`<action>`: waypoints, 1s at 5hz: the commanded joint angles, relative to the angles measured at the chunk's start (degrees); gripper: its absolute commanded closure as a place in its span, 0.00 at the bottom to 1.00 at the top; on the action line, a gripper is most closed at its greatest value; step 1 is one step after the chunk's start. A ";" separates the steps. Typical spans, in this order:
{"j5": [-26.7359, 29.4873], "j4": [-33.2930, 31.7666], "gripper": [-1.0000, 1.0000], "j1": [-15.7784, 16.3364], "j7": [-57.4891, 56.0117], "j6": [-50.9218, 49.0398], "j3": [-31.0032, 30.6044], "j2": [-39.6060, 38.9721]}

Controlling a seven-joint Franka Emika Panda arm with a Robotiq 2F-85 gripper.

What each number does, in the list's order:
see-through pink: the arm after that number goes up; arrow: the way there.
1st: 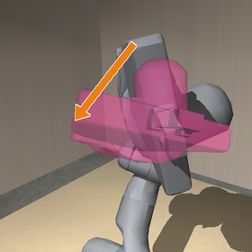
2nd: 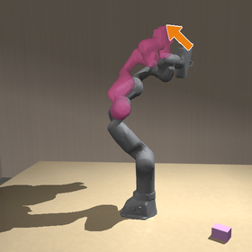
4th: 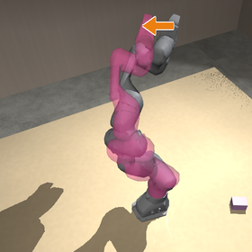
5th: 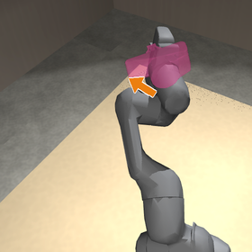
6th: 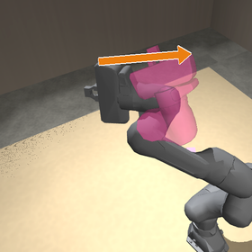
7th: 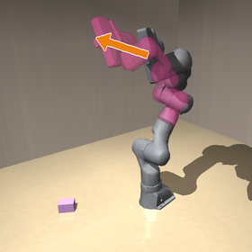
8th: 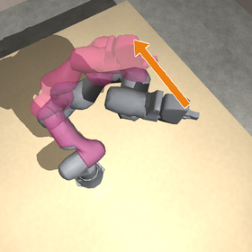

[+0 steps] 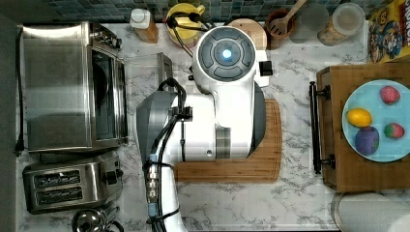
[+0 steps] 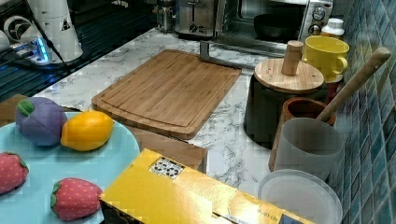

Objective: Close the oven.

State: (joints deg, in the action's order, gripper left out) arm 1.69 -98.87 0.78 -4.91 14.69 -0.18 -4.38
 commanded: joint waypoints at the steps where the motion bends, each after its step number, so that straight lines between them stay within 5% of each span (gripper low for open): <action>1: -2.92 -2.14 1.00 1.15 -1.58 2.81 -0.96 -1.08; 3: 6.98 -11.76 1.00 -2.20 -25.97 13.49 -0.81 -4.37; 5: 24.28 -12.64 1.00 -6.95 -54.61 17.51 -2.71 -9.23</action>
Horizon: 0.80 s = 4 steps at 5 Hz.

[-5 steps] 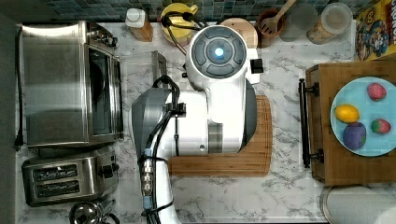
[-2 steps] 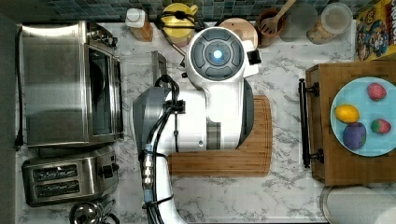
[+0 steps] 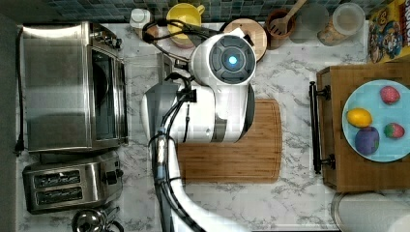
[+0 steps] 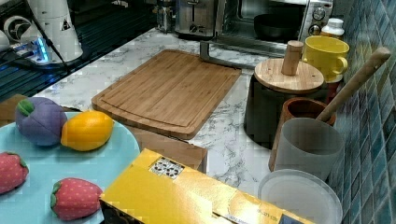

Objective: Close the oven.

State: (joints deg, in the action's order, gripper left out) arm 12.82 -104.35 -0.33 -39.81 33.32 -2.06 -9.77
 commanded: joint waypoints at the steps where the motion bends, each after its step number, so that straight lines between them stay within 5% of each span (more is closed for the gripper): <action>1: 15.05 -4.01 1.00 -6.64 -25.56 -3.80 -2.02 -8.27; 3: 23.57 -2.99 1.00 -8.36 -37.36 -4.65 -5.21 -11.89; 4: 26.43 -0.82 1.00 -5.59 -42.84 -6.20 -2.70 -16.09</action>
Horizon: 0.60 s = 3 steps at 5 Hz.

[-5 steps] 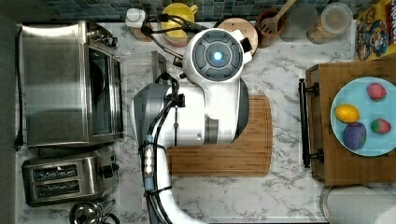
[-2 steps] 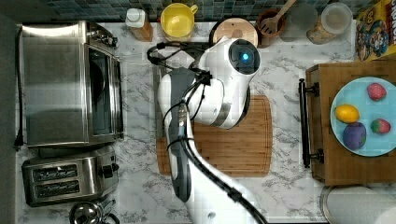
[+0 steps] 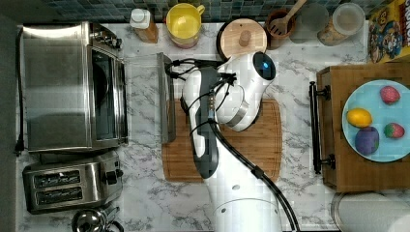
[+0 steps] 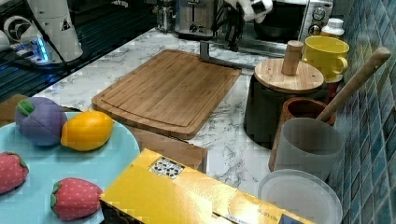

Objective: Close the oven.

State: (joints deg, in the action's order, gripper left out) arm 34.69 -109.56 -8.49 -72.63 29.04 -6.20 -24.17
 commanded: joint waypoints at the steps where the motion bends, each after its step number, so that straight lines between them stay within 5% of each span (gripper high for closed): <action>1: 4.99 4.94 1.00 0.36 -9.72 1.15 -0.91 -5.12; 3: 10.76 3.21 1.00 -1.01 -12.24 4.03 -2.47 -5.55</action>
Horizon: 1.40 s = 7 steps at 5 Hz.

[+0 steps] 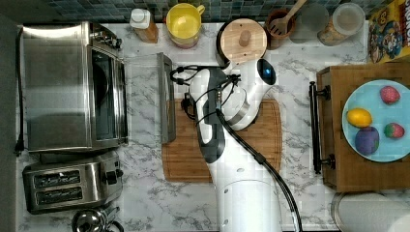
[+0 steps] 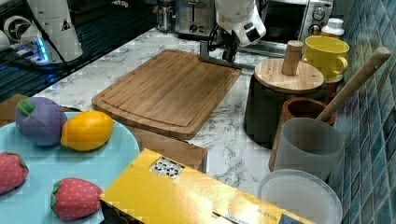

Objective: Close the oven.

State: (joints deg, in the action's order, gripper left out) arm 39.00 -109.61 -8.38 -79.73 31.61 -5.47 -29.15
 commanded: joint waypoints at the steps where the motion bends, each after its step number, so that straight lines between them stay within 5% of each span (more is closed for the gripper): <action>1: 9.10 2.32 1.00 -2.40 -7.73 1.35 -4.30 0.49; 4: 5.33 2.45 1.00 0.14 -3.95 1.78 -6.32 -1.72; 7: 8.49 5.72 1.00 -1.04 -0.99 -3.97 -8.24 -3.96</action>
State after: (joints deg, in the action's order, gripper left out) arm 45.85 -109.61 -10.32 -83.03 29.99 -10.36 -32.09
